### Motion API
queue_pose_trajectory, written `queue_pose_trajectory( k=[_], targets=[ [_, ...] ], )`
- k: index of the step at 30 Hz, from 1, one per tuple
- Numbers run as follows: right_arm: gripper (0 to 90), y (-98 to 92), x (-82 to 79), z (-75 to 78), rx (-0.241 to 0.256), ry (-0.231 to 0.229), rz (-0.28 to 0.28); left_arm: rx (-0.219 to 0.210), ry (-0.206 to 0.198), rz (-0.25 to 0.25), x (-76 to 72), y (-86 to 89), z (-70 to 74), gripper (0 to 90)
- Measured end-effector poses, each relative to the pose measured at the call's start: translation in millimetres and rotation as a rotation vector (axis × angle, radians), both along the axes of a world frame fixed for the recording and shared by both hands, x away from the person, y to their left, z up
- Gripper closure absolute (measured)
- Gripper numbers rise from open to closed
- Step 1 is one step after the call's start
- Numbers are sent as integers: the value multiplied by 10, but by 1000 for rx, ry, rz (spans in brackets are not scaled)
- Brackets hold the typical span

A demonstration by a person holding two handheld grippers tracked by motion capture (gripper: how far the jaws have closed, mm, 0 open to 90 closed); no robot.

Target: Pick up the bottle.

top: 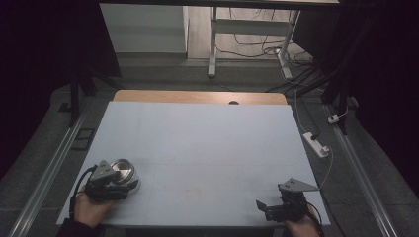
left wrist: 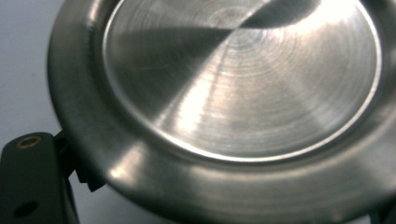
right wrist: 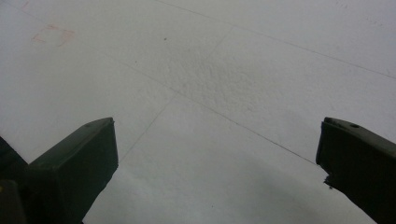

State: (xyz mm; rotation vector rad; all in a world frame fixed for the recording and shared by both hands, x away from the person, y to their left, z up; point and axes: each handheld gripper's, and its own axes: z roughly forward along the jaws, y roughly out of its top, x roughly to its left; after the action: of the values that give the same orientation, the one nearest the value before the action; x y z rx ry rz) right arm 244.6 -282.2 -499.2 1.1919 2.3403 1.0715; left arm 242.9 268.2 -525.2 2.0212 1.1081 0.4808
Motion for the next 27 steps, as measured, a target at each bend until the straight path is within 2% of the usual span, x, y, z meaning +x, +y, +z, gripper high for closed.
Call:
queue_pose_trajectory(
  k=[10,16,27],
  targets=[
    [0,3,-1,0,-2,-1,4,5,30,16,16,-15,35,147],
    [0,3,0,0,-2,-1,5,6,19,14,16,-38,80,148],
    [0,2,-2,1,1,1,12,-15,-2,-53,104,-177,240,148]
  ],
)
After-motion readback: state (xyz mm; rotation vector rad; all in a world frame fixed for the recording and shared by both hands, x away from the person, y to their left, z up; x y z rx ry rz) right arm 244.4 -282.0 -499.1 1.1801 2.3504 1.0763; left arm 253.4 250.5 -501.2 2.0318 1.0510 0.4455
